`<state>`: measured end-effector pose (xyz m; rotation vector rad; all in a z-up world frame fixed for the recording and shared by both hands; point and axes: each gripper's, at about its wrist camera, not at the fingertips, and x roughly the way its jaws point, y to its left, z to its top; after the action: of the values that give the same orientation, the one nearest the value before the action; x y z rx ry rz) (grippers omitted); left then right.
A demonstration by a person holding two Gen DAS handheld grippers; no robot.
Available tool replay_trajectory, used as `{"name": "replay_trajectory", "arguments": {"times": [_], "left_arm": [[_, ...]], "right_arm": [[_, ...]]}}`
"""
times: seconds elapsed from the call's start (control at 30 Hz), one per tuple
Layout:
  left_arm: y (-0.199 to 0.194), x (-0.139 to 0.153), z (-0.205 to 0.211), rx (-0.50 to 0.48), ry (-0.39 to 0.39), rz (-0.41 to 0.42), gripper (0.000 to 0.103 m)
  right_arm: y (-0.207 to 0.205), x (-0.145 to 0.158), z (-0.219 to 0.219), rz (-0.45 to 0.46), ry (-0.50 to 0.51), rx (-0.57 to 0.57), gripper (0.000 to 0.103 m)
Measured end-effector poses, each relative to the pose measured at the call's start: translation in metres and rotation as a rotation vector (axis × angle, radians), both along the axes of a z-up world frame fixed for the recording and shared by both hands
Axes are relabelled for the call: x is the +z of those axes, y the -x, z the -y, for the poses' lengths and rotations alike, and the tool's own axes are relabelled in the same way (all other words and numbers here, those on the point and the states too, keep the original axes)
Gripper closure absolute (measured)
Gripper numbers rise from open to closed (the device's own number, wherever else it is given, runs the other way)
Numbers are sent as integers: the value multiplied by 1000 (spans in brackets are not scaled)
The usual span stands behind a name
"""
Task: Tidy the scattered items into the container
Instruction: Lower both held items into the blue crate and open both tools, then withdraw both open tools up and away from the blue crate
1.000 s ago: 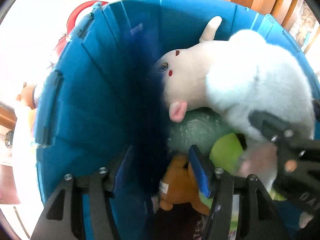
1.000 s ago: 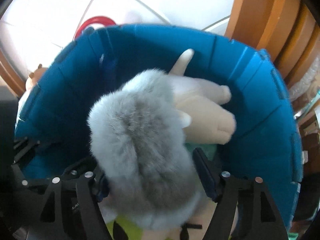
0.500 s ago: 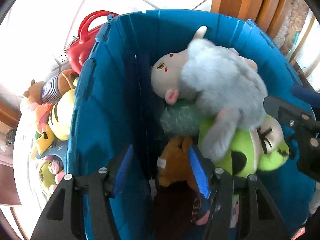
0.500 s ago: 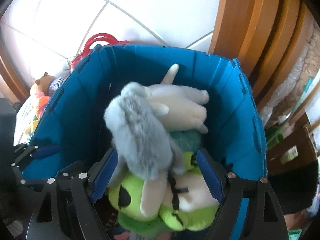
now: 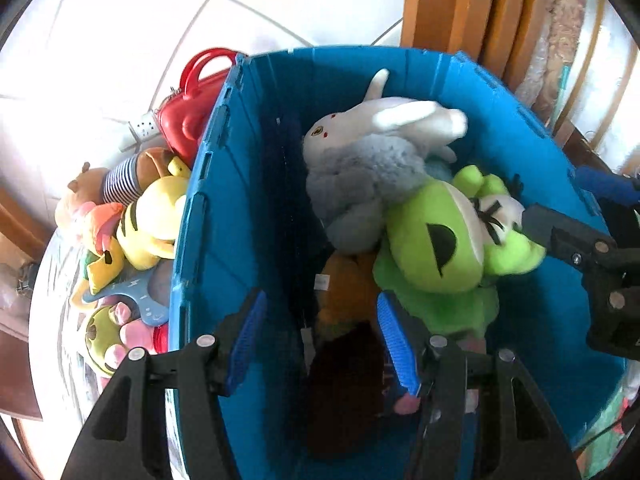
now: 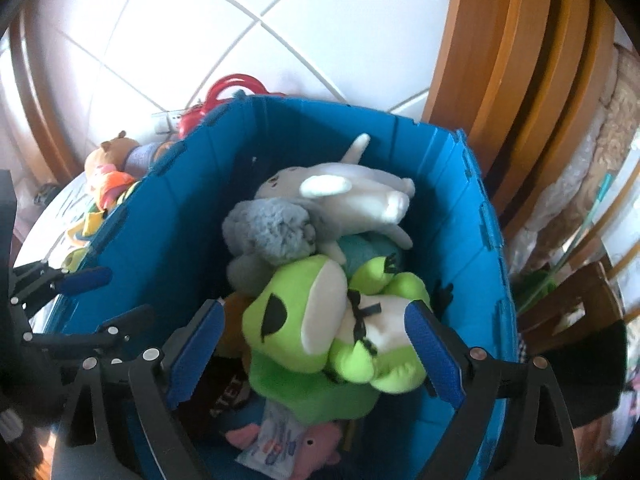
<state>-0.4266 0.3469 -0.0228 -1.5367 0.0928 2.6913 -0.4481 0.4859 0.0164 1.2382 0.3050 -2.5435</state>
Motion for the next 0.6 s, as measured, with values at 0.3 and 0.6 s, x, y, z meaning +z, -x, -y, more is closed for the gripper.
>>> {"name": "replay_trajectory", "arguments": {"times": [0.3,0.6], "left_arm": [[-48,10,-6,-15,17,-106,46],[-93,12,-6,9,17,-203,46]], "right_arm": [[-64,2,-2,-122,7,77,9],[-112,-8,-12,-199,22,71,9]]}}
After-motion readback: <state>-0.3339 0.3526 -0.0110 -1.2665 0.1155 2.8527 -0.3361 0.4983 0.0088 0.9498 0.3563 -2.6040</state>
